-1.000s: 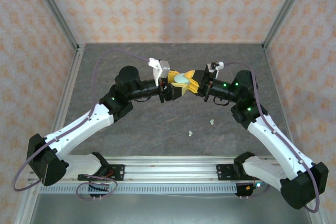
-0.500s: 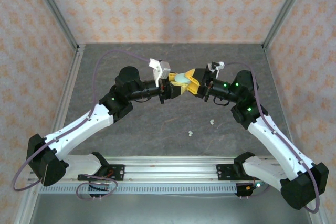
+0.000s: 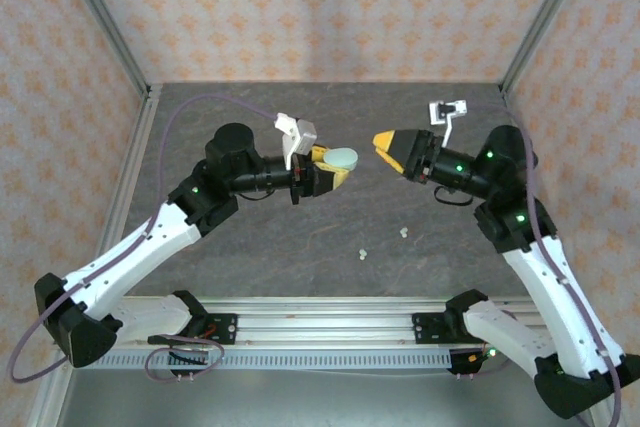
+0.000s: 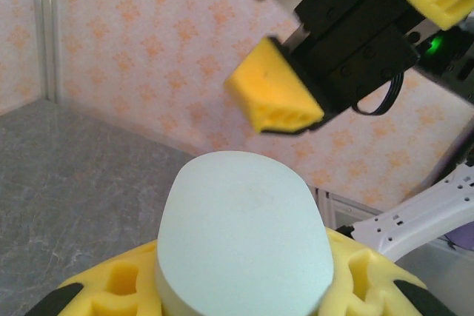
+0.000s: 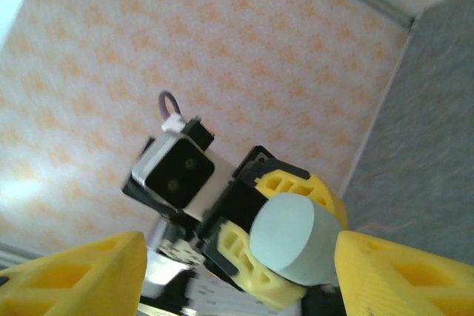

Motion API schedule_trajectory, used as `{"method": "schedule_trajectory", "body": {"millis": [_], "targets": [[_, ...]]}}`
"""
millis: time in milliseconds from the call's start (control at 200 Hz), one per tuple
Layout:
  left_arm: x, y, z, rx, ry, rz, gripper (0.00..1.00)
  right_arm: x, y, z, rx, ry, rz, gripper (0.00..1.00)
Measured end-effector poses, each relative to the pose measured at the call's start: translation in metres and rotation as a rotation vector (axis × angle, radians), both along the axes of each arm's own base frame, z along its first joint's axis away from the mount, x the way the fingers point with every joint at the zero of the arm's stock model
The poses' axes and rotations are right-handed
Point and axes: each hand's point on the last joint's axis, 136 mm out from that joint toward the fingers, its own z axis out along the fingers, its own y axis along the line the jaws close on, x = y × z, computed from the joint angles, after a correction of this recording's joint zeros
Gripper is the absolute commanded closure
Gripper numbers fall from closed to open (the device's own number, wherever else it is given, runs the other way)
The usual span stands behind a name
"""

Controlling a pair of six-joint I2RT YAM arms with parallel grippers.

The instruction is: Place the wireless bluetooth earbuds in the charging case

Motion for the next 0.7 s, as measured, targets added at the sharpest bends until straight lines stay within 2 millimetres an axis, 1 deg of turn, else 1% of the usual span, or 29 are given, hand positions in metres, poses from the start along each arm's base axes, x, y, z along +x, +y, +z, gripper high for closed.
{"method": "schedule_trajectory", "body": {"millis": [55,105,220,335,520,701], "targets": [[-0.004,0.001,0.003,0.005,0.005,-0.016,0.88,-0.006,-0.002,0.002,-0.060,-0.078,-0.004,0.35],[-0.008,0.001,0.005,0.011,0.010,-0.028,0.88,-0.010,-0.003,-0.001,-0.114,-0.139,-0.002,0.35],[-0.015,0.001,0.006,0.021,0.027,-0.062,0.88,-0.020,0.001,-0.014,-0.221,-0.236,0.033,0.33],[-0.020,0.001,0.005,0.028,0.044,-0.089,0.89,-0.022,0.009,-0.027,-0.297,-0.292,0.081,0.31],[-0.027,0.001,0.004,0.031,0.060,-0.122,0.89,-0.024,0.025,-0.038,-0.344,-0.344,0.164,0.30],[-0.029,0.000,0.004,0.031,0.064,-0.138,0.90,-0.031,0.033,-0.040,-0.346,-0.379,0.220,0.30]]}}
